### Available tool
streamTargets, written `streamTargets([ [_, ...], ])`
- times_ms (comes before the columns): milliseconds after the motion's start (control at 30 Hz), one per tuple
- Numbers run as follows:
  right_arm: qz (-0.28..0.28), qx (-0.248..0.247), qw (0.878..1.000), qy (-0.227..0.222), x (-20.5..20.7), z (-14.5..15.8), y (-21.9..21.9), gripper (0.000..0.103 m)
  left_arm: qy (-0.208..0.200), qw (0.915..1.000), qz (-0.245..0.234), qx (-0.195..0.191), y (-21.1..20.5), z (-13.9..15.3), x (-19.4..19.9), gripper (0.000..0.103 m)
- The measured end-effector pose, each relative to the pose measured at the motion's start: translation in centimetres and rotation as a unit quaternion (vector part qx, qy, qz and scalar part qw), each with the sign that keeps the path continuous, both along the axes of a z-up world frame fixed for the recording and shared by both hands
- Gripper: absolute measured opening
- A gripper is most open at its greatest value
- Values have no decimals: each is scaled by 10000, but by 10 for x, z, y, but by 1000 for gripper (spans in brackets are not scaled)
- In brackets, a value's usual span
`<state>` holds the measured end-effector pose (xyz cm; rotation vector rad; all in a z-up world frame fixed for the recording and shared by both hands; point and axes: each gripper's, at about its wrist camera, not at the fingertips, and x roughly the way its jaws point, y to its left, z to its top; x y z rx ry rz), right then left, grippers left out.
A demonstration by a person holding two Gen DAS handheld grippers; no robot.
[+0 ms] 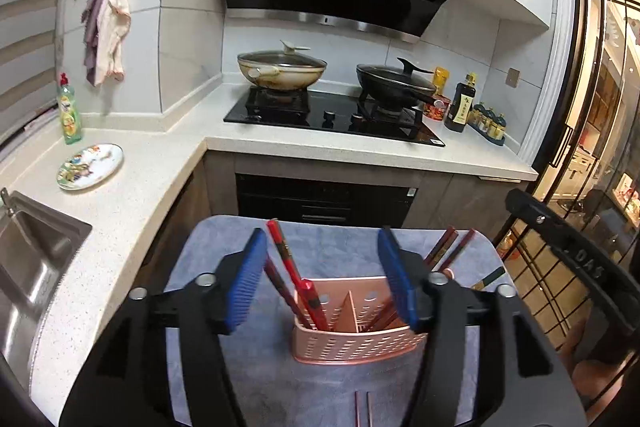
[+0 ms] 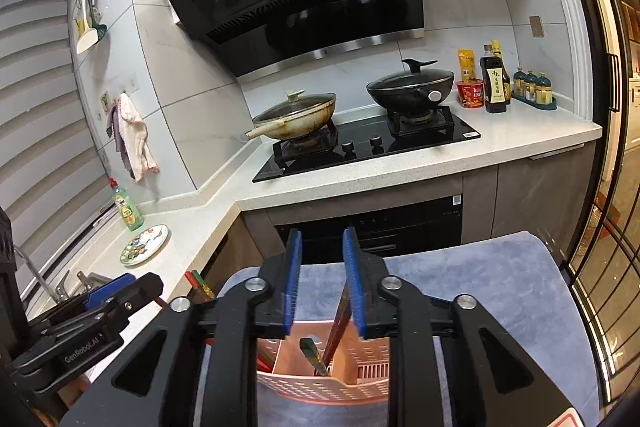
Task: Organize utensils
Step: 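Open both tools to release the chopsticks and withdraw, then grasp a brown chopstick with the right tool while the left tool grasps a dark red one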
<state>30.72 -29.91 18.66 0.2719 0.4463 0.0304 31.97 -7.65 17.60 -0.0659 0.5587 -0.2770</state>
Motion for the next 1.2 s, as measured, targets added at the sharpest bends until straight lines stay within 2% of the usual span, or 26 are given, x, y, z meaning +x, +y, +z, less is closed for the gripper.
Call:
streamTargets([
  [167,52,61,9999,-118,-32,9,-2,31,-109,9998,25,176,3,3,-25,60],
  [200,91,66,9999,-118,-42,9,-1,31,-116,9997,33,209,4,2,-29,63],
  [367,185,-15,9998,-55,-89,-4,8,35,-69,9986,156,492,9,-11,-66,68],
  [567,248,-200,9993,214,-150,-37,26,36,194,9976,198,629,19,-41,-109,68],
  [767,307,-194,9979,533,-193,-71,40,36,412,9962,266,723,28,-71,-146,68],
  [1000,287,-221,9959,833,-226,-105,51,36,644,9945,302,764,32,-101,-178,68],
  [1200,311,-134,9926,1164,-243,-138,59,36,1015,9917,290,740,38,-135,-199,68],
])
